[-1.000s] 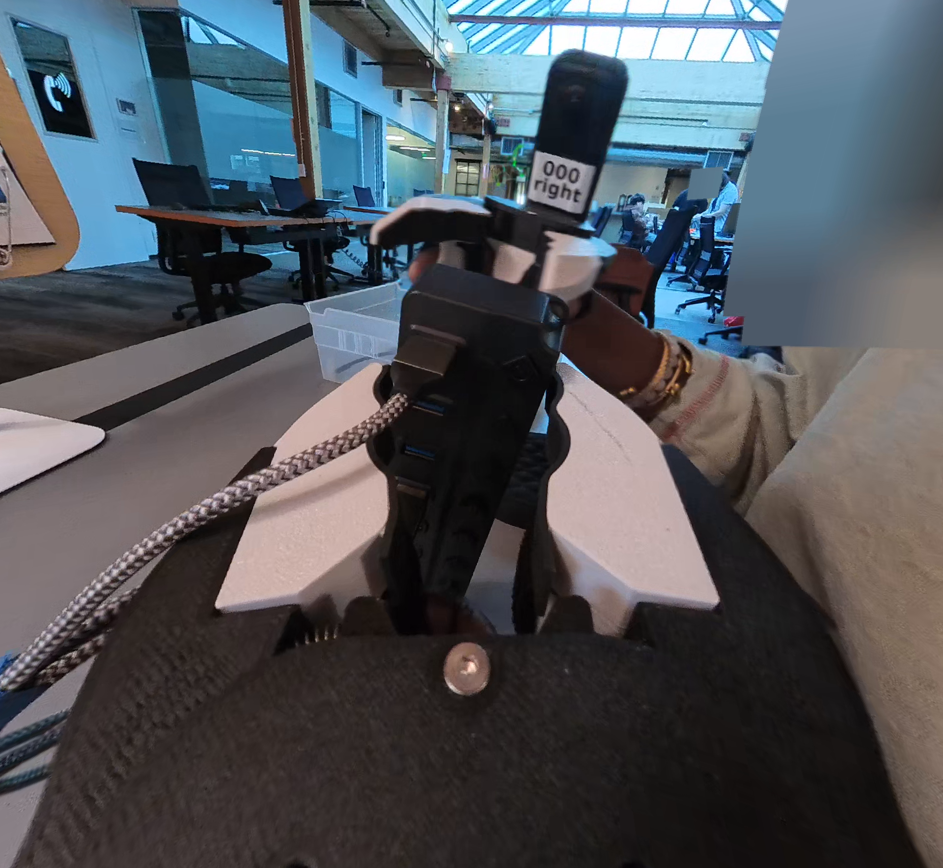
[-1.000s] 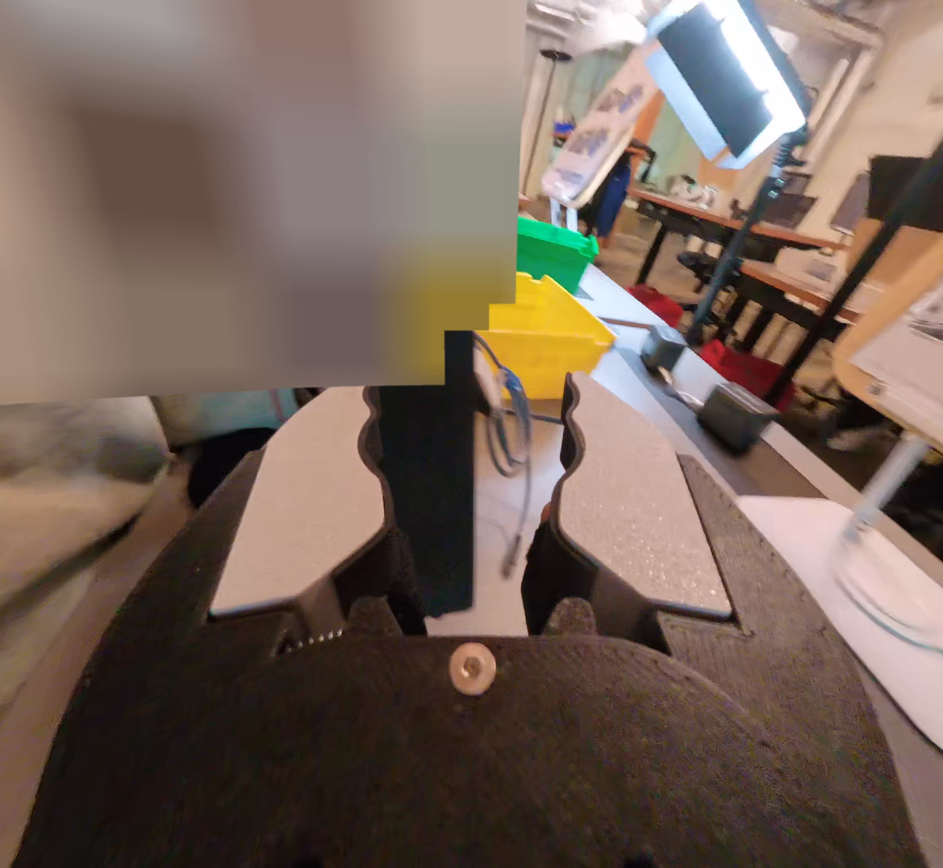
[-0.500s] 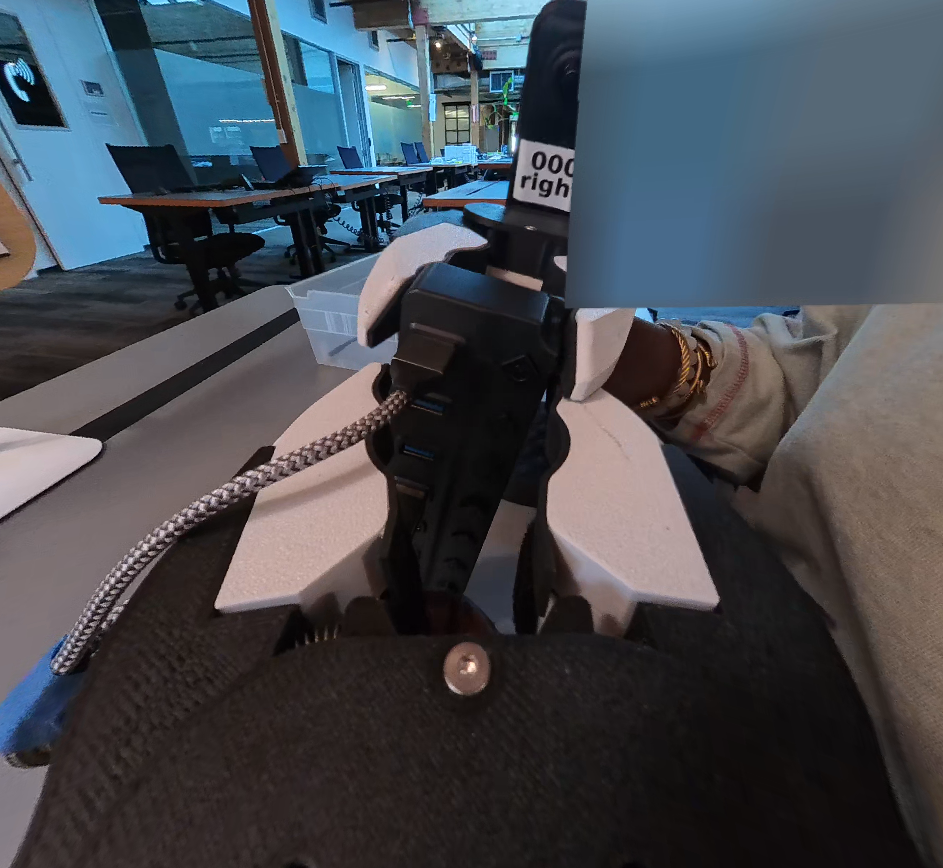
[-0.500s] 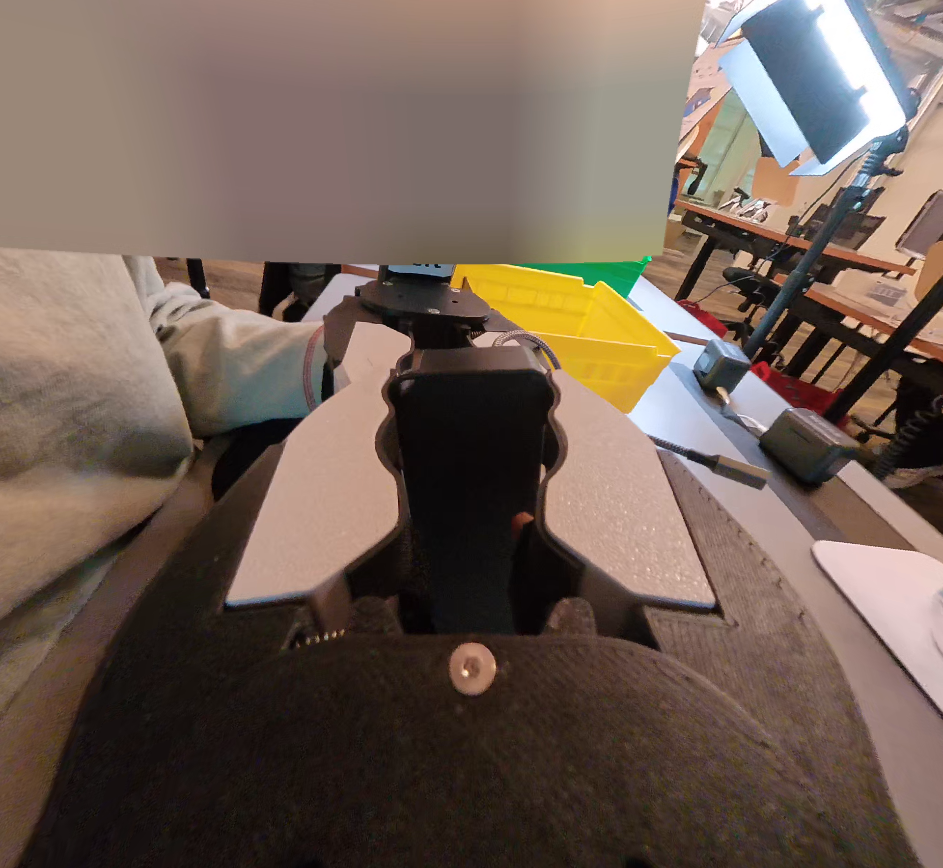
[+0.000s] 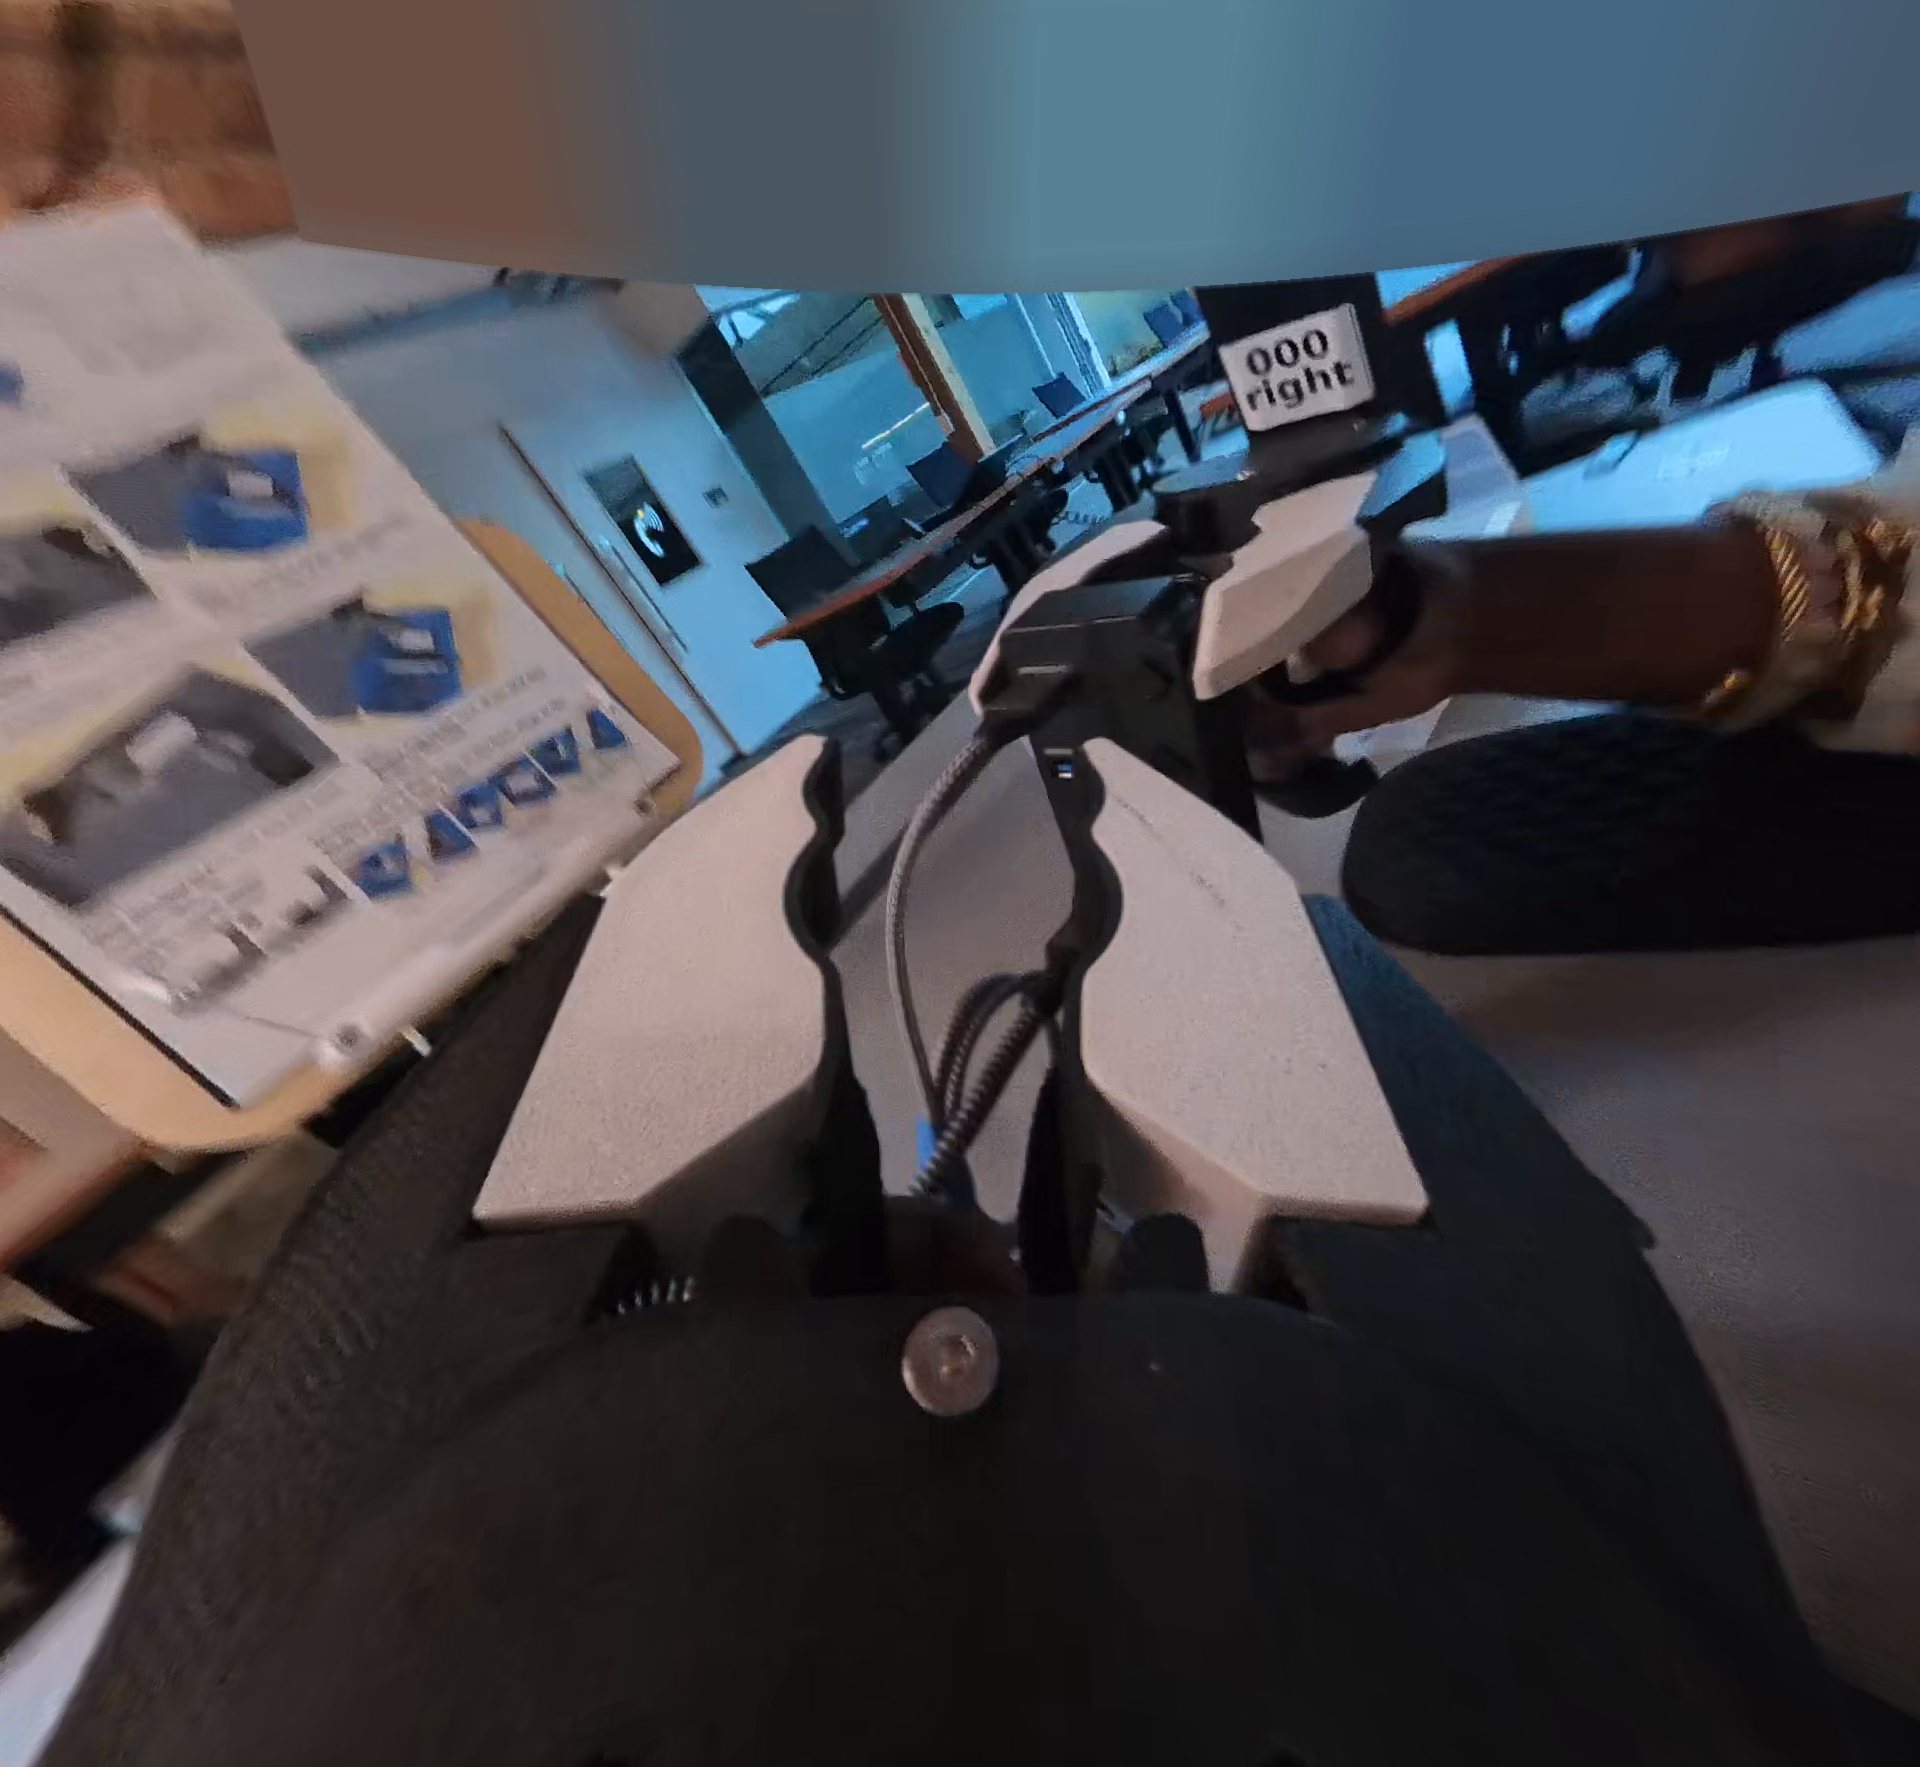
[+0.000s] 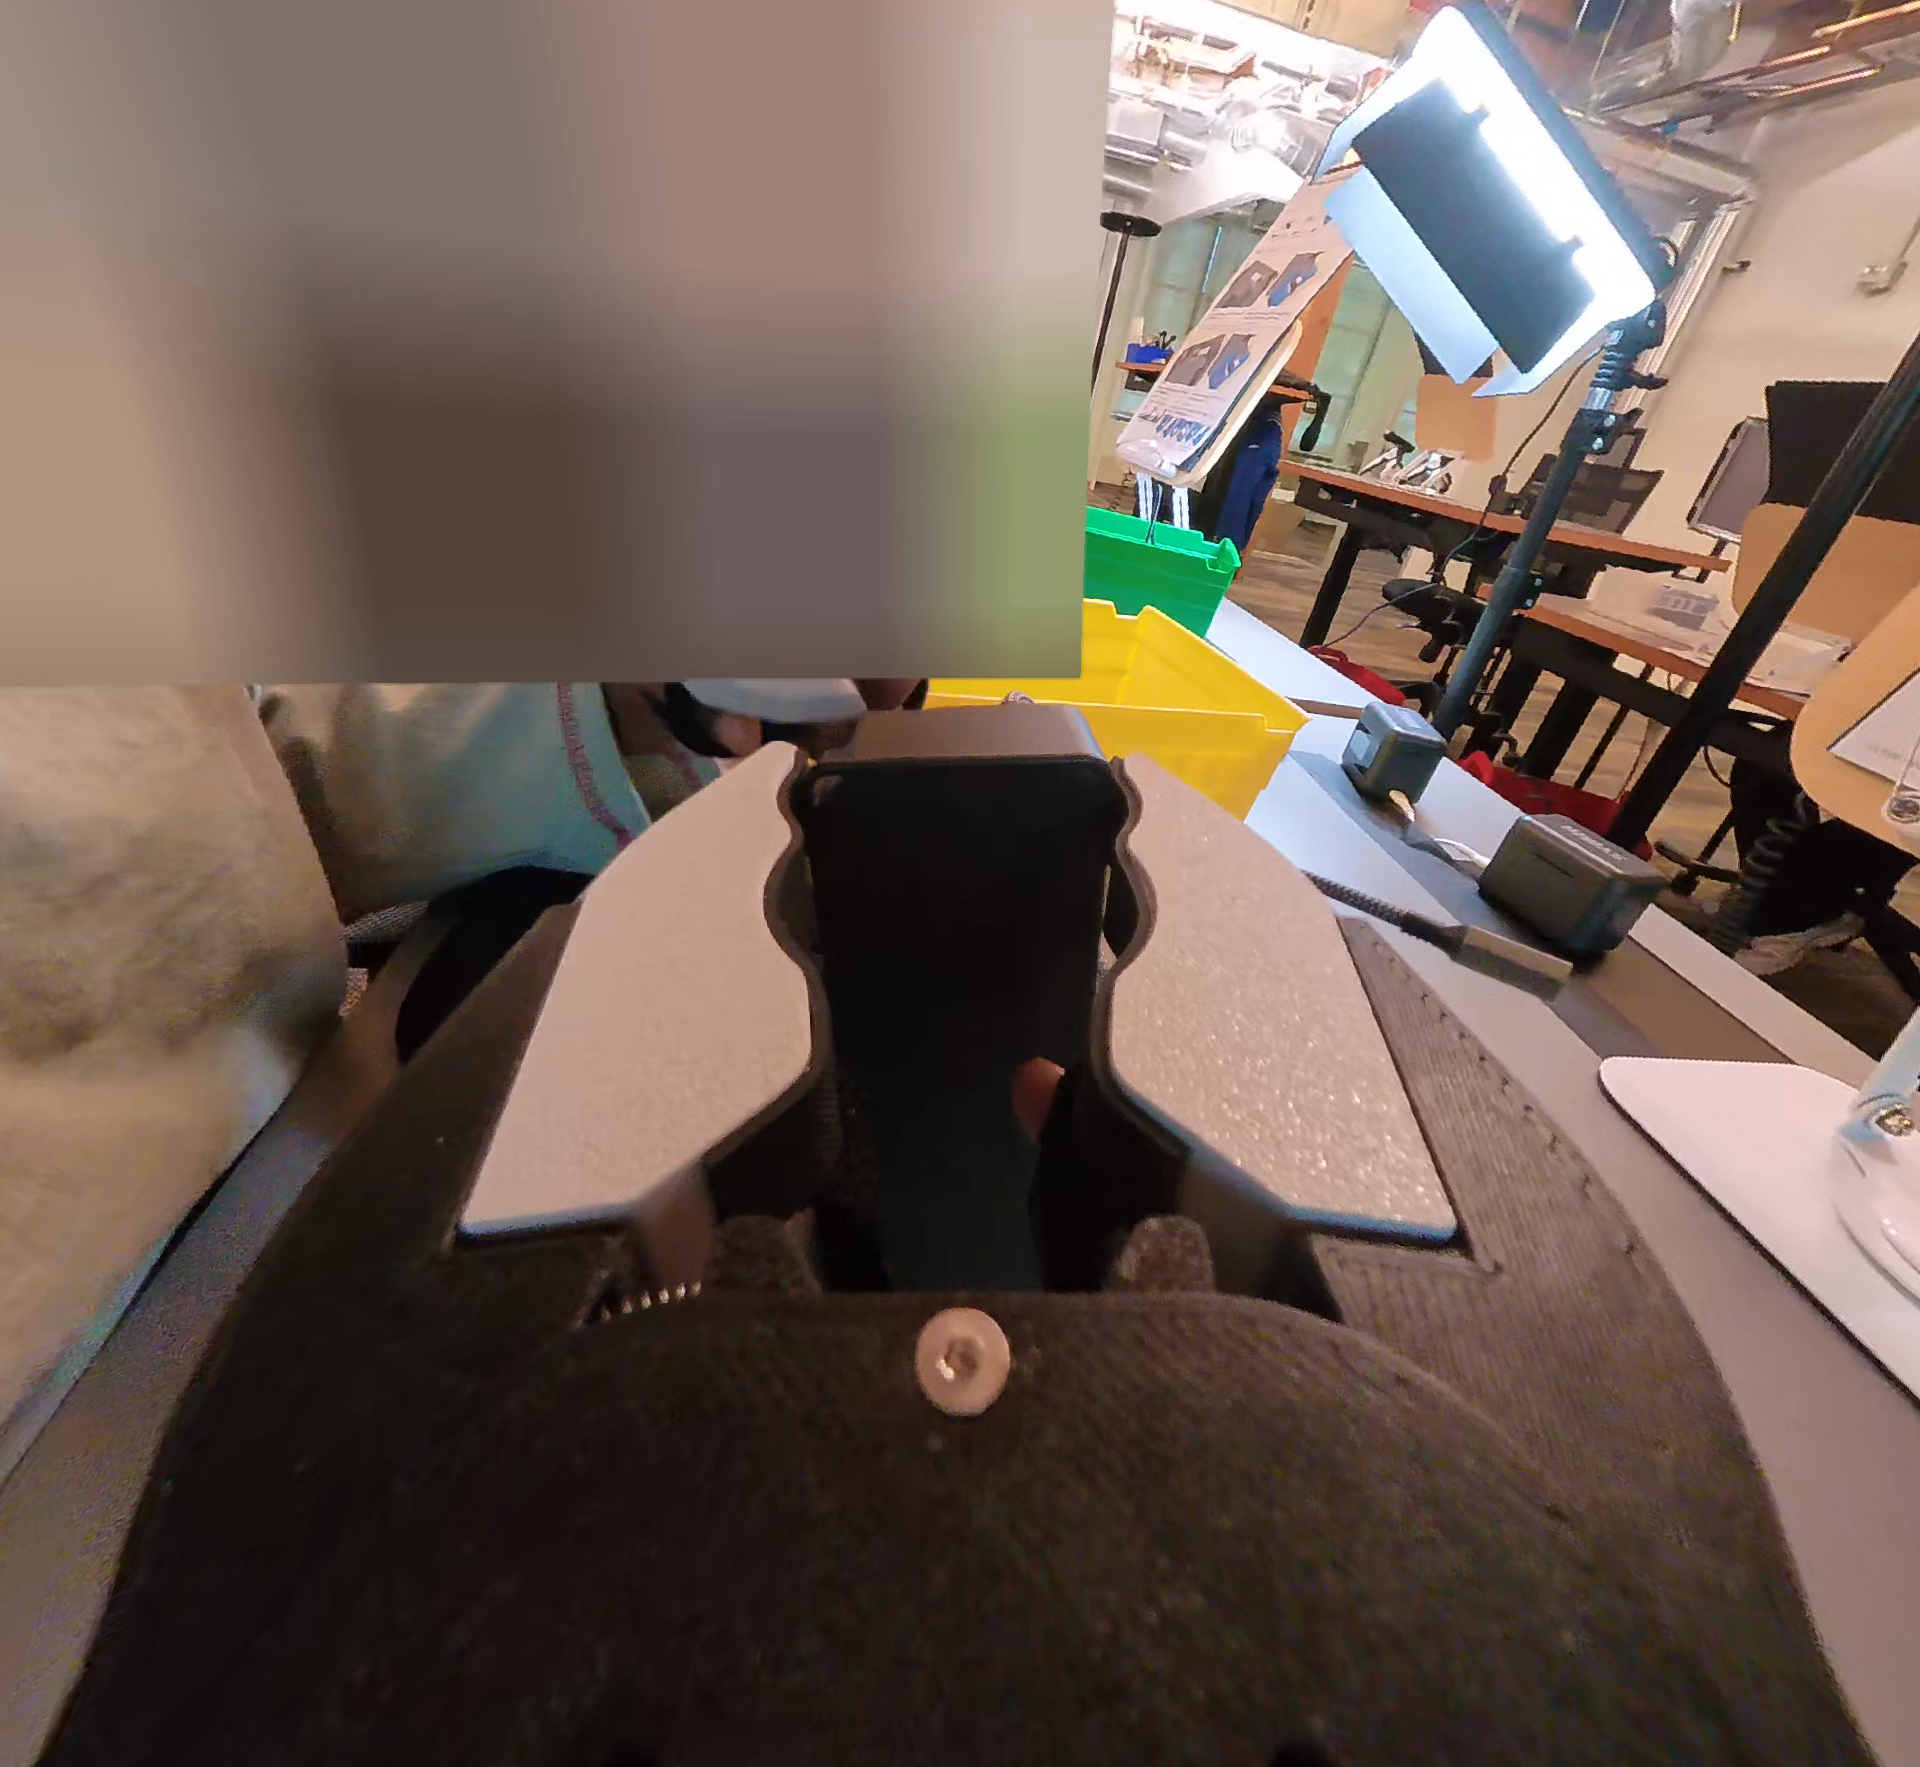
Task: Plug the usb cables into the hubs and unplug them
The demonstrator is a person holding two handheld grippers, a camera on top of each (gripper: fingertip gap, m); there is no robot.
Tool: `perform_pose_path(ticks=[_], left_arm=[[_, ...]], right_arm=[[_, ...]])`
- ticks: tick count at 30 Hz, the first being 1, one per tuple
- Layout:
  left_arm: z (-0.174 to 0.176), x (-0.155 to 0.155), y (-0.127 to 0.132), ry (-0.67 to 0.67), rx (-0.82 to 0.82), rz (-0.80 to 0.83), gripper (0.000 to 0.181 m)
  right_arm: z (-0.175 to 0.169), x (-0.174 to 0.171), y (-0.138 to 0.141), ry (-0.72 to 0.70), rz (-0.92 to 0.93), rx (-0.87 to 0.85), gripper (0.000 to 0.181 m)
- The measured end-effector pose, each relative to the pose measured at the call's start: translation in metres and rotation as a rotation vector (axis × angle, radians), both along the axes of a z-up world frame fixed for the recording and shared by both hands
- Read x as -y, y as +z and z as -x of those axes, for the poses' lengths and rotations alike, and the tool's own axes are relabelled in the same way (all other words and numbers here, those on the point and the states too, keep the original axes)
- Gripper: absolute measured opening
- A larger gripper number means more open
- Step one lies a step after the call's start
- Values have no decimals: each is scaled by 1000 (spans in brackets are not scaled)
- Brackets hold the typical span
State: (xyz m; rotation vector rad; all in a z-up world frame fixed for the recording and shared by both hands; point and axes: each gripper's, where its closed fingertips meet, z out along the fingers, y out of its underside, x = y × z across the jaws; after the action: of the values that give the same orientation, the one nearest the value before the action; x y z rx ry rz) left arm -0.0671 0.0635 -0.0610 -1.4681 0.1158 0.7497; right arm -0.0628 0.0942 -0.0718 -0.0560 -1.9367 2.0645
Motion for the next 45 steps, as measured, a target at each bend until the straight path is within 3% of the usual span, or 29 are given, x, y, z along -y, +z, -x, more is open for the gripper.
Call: perform_pose_path(ticks=[7, 9, 22, 24, 27, 31, 37, 45], left_arm=[[24, -40, -25, 190, -610, 466, 38], [29, -42, -15, 247, -702, 435, 11], [38, -43, -18, 225, -816, 540, 6], [65, -17, -15, 362, -794, 584, 5], [77, 17, -3, 376, -634, 458, 5], [71, 18, 23, 360, -495, 263, 5], [65, 35, 50, 344, -318, 28, 5], [56, 60, 76, 254, -127, -198, 5]], right_arm=[[1, 2, 0, -12, -6, 20, 54], [2, 1, -3, -23, -4, 28, 54], [8, -5, -9, -85, -46, 44, 54], [11, -23, -5, -111, 1, 66, 53], [7, -36, -9, -126, 9, 70, 53], [6, -35, -16, -156, -32, 68, 53], [0, -65, -30, -267, -35, 161, 53], [-25, -101, -82, -427, -277, 376, 54]])
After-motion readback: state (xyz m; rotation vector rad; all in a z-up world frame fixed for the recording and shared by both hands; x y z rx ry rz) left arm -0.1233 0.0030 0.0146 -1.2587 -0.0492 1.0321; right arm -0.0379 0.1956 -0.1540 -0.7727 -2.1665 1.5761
